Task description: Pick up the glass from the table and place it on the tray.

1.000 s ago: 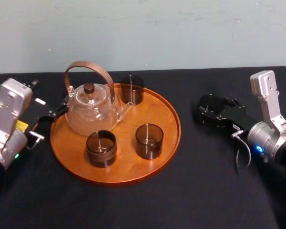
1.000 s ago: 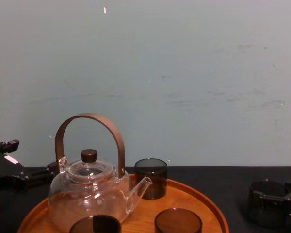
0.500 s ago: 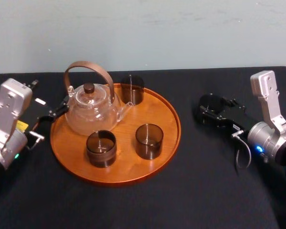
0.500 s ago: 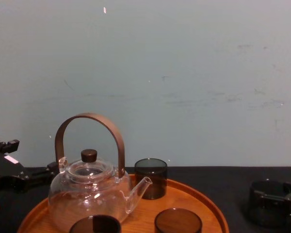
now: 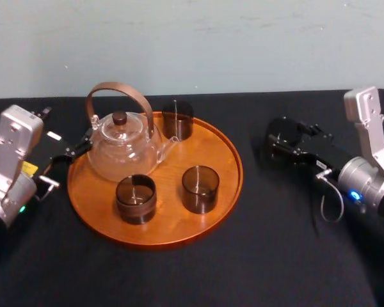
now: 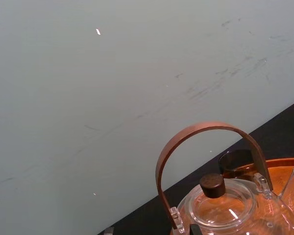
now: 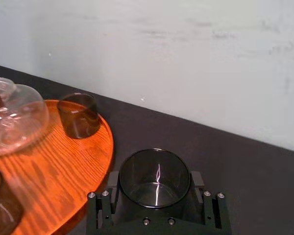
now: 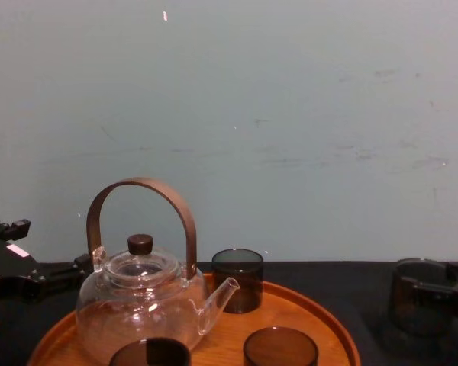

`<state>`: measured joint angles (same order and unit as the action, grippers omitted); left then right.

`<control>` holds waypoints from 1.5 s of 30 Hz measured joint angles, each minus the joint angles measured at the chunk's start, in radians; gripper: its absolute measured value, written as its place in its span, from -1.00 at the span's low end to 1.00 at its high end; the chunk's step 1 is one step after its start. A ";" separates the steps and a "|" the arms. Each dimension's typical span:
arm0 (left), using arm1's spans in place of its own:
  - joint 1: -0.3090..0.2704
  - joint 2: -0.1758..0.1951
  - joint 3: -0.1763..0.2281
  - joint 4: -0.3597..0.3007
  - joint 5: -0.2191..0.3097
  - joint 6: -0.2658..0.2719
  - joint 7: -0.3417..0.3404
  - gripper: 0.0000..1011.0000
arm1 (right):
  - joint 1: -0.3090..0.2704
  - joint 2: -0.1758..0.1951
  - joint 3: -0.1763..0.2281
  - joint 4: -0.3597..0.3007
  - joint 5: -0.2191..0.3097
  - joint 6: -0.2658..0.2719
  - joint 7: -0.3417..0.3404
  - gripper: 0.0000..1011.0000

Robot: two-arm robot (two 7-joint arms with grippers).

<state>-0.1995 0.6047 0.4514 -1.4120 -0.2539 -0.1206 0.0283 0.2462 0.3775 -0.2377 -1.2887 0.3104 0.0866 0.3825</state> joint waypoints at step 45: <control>0.000 0.000 0.000 0.000 0.000 0.000 0.000 0.98 | 0.031 0.016 -0.104 -0.121 -0.012 0.024 0.026 0.76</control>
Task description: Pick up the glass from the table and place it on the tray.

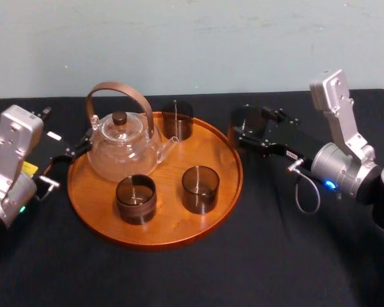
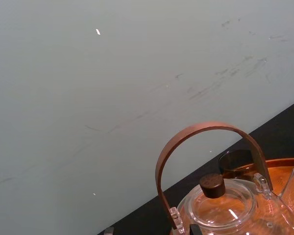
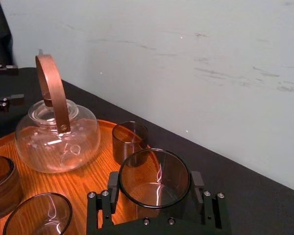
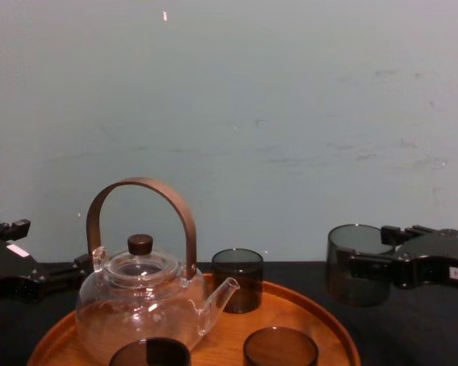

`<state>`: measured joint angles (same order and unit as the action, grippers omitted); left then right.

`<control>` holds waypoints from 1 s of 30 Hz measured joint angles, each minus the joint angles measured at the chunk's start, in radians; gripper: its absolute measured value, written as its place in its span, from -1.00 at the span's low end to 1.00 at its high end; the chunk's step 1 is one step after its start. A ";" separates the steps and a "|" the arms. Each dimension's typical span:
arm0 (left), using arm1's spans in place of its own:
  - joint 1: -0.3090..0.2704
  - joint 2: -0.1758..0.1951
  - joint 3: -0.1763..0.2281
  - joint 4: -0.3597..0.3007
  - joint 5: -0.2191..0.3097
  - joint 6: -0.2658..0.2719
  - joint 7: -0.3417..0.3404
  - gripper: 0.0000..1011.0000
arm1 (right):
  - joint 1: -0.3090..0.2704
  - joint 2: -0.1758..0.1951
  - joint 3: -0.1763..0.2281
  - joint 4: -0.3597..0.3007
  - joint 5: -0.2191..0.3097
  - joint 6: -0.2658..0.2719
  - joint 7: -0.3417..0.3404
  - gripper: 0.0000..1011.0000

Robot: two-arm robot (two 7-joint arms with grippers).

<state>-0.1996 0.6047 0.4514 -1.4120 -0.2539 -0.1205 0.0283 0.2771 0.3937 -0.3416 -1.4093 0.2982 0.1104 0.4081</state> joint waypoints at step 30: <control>0.000 0.000 0.000 0.000 0.000 0.000 0.000 0.98 | 0.152 -0.038 -0.089 0.220 -0.003 -0.095 0.129 0.76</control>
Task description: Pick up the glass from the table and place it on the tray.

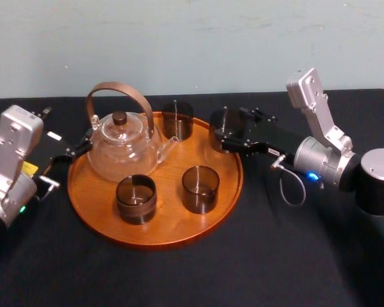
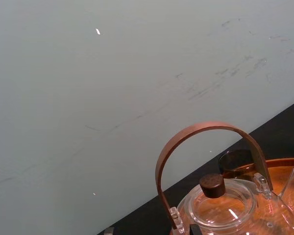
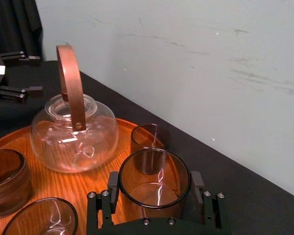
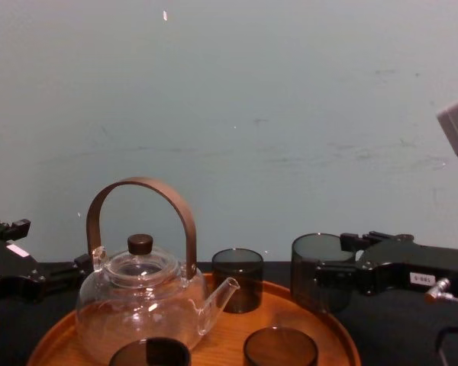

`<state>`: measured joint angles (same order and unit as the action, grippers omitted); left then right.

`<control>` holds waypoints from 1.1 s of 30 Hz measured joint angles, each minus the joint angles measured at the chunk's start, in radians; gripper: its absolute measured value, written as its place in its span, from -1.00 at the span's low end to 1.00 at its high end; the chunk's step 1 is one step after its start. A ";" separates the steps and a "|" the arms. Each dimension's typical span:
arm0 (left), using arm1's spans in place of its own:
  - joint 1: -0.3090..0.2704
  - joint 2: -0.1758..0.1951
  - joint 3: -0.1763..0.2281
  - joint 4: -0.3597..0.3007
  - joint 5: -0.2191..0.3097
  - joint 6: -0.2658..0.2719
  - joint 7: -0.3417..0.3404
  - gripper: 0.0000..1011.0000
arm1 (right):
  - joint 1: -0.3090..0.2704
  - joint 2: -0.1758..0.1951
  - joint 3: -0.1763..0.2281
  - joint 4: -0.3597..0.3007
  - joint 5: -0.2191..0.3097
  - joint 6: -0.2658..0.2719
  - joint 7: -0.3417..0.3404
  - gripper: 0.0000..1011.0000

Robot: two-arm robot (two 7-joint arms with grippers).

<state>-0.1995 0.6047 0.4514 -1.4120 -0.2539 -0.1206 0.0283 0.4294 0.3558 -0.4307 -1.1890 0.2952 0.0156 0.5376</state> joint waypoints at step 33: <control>0.000 0.000 0.000 0.000 0.000 0.000 0.000 0.98 | 0.054 -0.050 -0.042 0.137 0.011 -0.053 0.026 0.76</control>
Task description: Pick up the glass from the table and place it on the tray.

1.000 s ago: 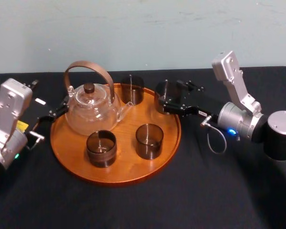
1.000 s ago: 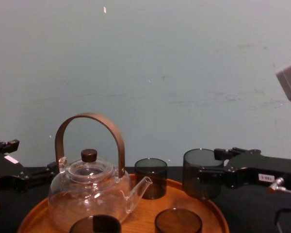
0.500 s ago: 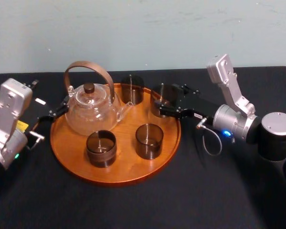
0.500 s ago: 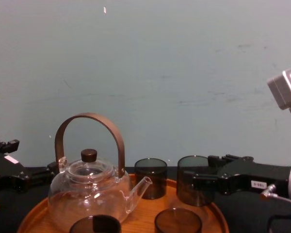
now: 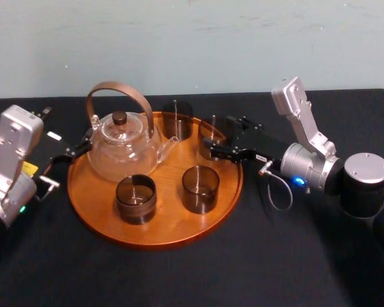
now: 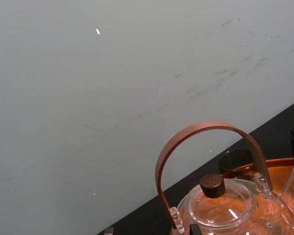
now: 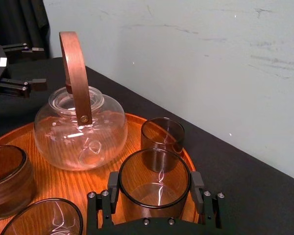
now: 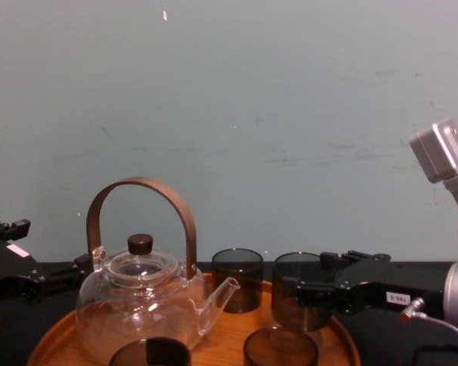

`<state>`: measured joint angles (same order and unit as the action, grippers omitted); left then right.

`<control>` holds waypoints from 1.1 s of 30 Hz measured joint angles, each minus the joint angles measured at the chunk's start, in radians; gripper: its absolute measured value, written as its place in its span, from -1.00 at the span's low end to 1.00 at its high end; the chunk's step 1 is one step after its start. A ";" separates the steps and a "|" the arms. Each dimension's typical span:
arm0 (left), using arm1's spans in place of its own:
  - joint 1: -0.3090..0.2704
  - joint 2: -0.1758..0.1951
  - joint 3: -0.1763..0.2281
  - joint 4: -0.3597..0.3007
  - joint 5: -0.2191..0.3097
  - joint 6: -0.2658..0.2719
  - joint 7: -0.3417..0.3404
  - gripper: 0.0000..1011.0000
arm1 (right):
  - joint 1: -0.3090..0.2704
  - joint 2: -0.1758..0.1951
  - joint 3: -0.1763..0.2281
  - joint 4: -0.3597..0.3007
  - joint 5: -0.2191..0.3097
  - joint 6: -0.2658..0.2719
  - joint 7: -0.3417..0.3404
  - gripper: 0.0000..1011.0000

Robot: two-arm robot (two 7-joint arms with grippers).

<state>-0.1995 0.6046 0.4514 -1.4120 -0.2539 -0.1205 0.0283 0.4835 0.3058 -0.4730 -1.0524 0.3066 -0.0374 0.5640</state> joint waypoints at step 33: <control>0.000 0.000 0.000 0.000 0.000 0.000 0.000 0.98 | -0.001 0.000 0.004 0.003 0.004 0.000 0.001 0.98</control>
<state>-0.1995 0.6047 0.4514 -1.4120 -0.2539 -0.1205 0.0283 0.4824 0.3055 -0.4685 -1.0497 0.3101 -0.0377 0.5654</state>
